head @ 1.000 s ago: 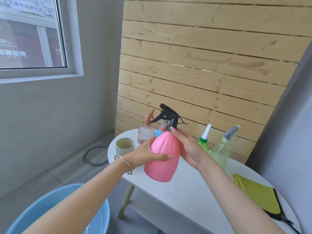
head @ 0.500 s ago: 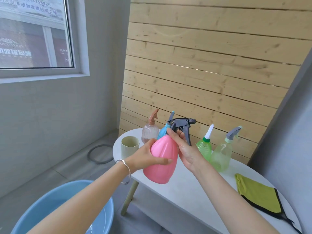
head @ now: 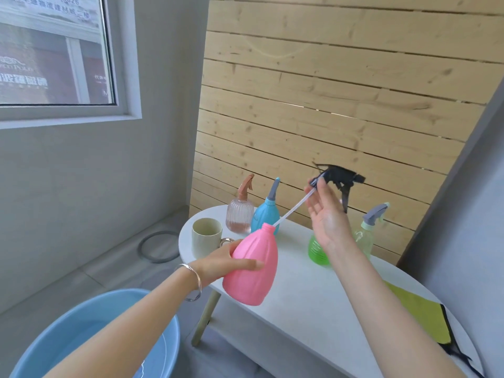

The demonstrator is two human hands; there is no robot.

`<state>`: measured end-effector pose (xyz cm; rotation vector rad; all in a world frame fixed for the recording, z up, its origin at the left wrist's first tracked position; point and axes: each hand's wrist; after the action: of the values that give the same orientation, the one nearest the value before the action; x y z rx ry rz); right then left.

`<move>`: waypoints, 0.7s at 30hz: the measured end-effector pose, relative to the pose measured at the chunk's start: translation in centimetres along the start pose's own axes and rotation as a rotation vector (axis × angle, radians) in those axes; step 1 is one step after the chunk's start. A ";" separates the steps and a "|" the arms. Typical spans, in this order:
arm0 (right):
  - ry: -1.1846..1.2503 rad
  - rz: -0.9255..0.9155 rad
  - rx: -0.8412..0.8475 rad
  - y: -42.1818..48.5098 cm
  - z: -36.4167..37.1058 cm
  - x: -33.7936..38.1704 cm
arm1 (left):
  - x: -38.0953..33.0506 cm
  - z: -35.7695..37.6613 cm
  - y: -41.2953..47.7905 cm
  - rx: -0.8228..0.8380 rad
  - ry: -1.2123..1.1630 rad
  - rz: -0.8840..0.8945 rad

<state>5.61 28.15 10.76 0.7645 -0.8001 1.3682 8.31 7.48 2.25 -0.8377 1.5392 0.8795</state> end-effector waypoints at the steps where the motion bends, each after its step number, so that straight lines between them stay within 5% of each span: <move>1: -0.028 -0.067 -0.049 0.3 -0.2 0.6 | 0.4 -0.2 0.2 -0.028 0.070 0.004; 6: -0.747 -0.418 -0.288 1.9 -2.8 0.5 | 2.1 -0.5 0.9 -0.154 0.087 0.019; 12: -1.413 -0.164 -0.197 3.9 -9.0 -8.7 | 3.6 -0.4 0.3 -0.208 0.066 -0.008; 21: -1.433 -0.049 -0.142 4.1 -11.2 -14.8 | 5.0 -0.8 -0.1 -0.220 0.071 -0.019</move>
<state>1.52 30.07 -7.67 1.6348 -1.9071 0.5178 7.36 6.46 -2.65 -1.0493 1.5108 1.0272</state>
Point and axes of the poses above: each hand's wrist, its own y-axis towards the middle knuckle, its own z-axis out of the palm, x = y × z, and after that the axes turned 14 degrees about z, right-handed
